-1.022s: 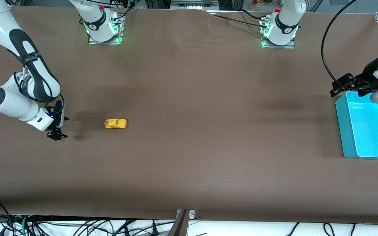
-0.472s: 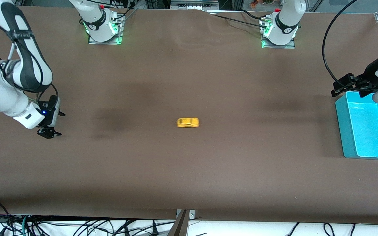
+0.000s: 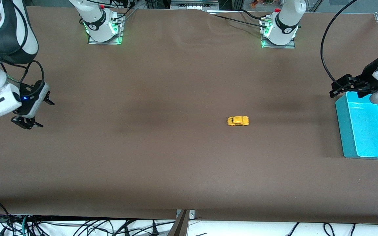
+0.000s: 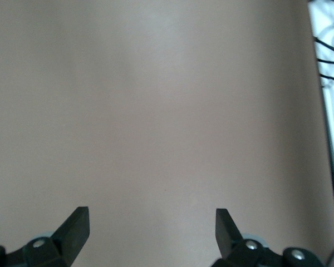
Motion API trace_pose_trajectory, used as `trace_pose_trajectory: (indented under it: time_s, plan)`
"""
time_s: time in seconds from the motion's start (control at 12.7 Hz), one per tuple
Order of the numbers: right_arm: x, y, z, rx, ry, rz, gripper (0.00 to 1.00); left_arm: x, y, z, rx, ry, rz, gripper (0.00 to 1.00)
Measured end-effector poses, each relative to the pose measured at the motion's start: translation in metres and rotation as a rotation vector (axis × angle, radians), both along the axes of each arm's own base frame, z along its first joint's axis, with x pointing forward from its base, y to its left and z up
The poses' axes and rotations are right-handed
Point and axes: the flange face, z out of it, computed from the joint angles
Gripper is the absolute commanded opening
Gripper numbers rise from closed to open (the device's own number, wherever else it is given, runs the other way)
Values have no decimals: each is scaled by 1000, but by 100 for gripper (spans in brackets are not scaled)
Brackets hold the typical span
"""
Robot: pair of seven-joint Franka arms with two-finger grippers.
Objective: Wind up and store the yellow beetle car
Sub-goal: 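Move the left gripper over the rolled yellow car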
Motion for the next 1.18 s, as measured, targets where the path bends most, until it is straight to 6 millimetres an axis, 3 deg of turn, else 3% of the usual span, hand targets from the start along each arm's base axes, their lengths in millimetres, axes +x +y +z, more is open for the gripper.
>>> trace_pose_trajectory:
  time_s: [0.39, 0.63, 0.87, 1.18]
  plan:
    - [-18, 12, 42, 22, -19, -376, 100, 14, -9, -34, -1, 57, -37, 100]
    - [-35, 32, 58, 48, 33, -779, 100, 16, -43, -57, -23, 98, -257, 100]
    - [-49, 57, 74, 94, 62, -1006, 100, 10, -83, -109, -46, 194, -444, 100]
    - [-55, 55, 78, 102, 85, -1093, 100, -10, -116, -191, -71, 247, -760, 100]
